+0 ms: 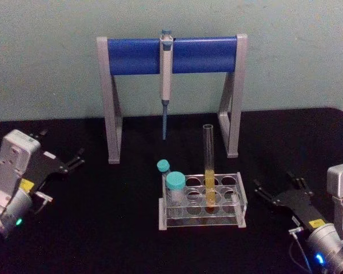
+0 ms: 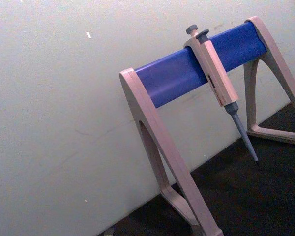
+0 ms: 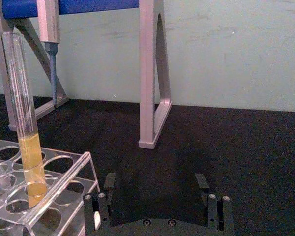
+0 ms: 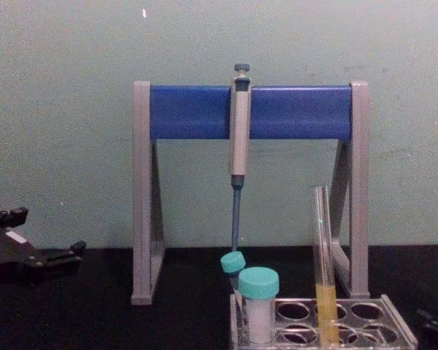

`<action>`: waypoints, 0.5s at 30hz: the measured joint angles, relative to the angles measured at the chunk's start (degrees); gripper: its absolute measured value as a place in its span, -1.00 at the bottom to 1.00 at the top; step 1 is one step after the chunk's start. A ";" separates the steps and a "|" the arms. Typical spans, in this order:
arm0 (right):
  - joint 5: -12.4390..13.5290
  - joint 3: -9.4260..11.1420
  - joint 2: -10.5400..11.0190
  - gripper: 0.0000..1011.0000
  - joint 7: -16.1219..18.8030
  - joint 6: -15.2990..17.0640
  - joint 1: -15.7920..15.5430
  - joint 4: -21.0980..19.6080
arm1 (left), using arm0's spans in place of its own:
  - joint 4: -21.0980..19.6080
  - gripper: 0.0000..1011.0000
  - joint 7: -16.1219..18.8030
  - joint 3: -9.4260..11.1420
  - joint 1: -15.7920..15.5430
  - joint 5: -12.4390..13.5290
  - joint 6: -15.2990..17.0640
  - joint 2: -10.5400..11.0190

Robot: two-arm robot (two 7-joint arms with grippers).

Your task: Pick up the test tube from the test tube rack, shake it, then place it back into the test tube rack.

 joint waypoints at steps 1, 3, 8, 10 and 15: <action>-0.10 0.01 -0.08 0.98 0.10 0.01 0.05 0.13 | 0.00 1.00 0.00 0.00 0.00 0.00 0.00 0.00; -0.20 0.03 -0.15 0.98 0.22 0.04 0.10 0.24 | 0.00 1.00 0.00 0.00 0.00 0.00 0.00 0.00; -0.17 0.04 -0.07 0.98 0.18 0.05 0.07 0.14 | 0.00 1.00 0.00 0.00 0.00 0.00 0.00 0.00; -0.16 0.03 -0.04 0.98 0.17 0.04 0.04 0.08 | 0.00 1.00 0.00 0.00 0.00 0.00 0.00 0.00; -0.09 0.01 0.02 0.98 0.13 0.04 -0.01 -0.04 | 0.00 1.00 0.00 0.00 0.00 0.00 0.00 0.00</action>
